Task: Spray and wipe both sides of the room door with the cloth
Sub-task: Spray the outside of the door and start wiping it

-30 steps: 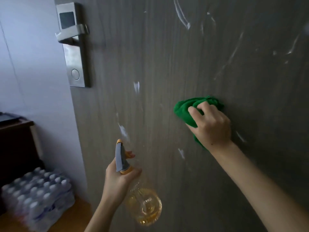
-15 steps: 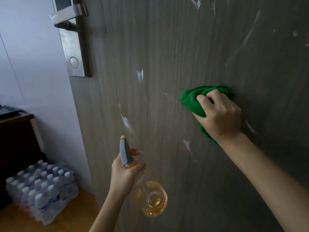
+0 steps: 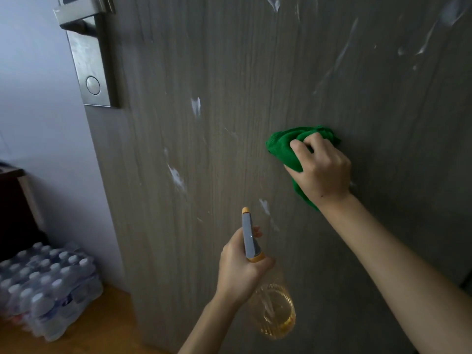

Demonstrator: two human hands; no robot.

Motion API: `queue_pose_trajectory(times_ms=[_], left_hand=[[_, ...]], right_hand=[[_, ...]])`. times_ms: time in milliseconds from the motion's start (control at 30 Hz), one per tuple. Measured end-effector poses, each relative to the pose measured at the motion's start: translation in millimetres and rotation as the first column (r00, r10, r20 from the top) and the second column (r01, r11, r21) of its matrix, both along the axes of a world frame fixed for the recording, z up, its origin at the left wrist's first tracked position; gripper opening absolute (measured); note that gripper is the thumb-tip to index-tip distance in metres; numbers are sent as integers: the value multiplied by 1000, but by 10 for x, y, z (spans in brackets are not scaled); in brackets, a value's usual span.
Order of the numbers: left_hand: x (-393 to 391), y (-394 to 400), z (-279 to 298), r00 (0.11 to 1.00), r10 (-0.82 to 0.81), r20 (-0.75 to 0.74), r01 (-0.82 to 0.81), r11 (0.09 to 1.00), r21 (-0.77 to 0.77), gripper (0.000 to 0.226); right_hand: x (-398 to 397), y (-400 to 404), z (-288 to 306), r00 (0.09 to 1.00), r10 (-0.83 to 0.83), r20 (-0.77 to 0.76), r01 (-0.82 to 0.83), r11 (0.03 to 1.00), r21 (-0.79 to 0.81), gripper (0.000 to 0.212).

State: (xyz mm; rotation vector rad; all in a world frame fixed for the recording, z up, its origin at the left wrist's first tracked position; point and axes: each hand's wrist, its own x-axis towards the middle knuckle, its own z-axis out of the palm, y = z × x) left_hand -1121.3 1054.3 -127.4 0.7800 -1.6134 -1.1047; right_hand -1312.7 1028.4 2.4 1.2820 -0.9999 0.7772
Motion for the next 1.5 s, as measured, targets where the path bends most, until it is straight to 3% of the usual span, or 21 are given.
queue_pose_trajectory(times_ms=[300,467,633,867,1100,1333,1500], left_hand=[[-290,11,-193,996,2,90,-3,1000,10,30],[-196,22,-56,999,17,33,-17,1000,-8,29],[76,-55,350,999,31,-12,-32,994,-106,35],[522,-364,1219,990,130,-62,-142,956,-256,51],[667,-653,1921,988,95,-119,-124,956,-265,47],[642,-737,1703,991,42,-129,-63,985,-159,51],[617,-767,1578,994,47,-94,-60,989,-137,30]], right_hand=[[-166,83,-161,999,-27,23,28,999,-47,18],[-156,95,-145,999,-19,49,19,1000,-18,17],[-88,156,-78,990,0,141,1,1000,-8,23],[44,189,518,943,116,311,-69,985,-156,38],[-1,10,807,952,117,283,-66,981,-183,48],[-25,-32,794,961,110,255,-51,972,-228,46],[-42,-45,784,964,97,250,-35,970,-239,46]])
